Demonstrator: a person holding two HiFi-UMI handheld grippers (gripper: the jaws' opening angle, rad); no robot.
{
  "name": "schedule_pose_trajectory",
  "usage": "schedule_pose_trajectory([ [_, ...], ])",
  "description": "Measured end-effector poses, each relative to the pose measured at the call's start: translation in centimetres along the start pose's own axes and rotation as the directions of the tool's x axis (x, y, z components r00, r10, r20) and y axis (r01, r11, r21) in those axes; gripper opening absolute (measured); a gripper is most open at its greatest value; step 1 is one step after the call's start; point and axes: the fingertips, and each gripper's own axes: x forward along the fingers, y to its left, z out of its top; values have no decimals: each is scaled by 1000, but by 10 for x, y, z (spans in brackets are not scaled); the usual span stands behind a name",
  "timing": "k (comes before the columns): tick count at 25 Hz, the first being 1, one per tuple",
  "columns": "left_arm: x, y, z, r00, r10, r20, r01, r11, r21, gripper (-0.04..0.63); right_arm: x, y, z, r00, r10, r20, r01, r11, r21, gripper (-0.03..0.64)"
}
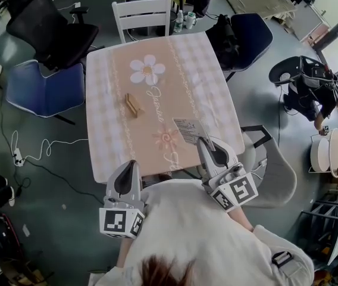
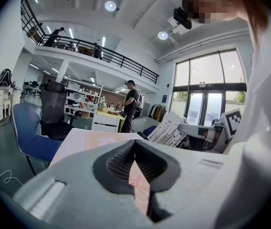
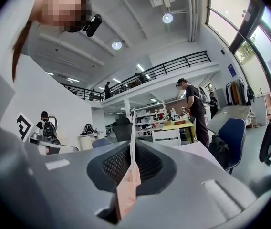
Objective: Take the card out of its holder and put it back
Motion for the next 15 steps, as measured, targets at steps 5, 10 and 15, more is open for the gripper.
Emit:
schedule_pose_trajectory([
  [5, 3, 0, 7, 1000, -3, 23, 3, 1000, 4, 0, -2, 0, 0, 1000, -11, 14, 11, 1000, 6, 14],
  [10, 5, 3, 5, 1000, -5, 15, 4, 1000, 23, 0, -3, -5, -4, 999, -31, 19, 30, 999, 35, 15],
  [15, 5, 3, 8, 1000, -10, 21, 9, 999, 39, 0, -4, -6, -4, 999, -41, 21, 40, 998, 42, 15],
])
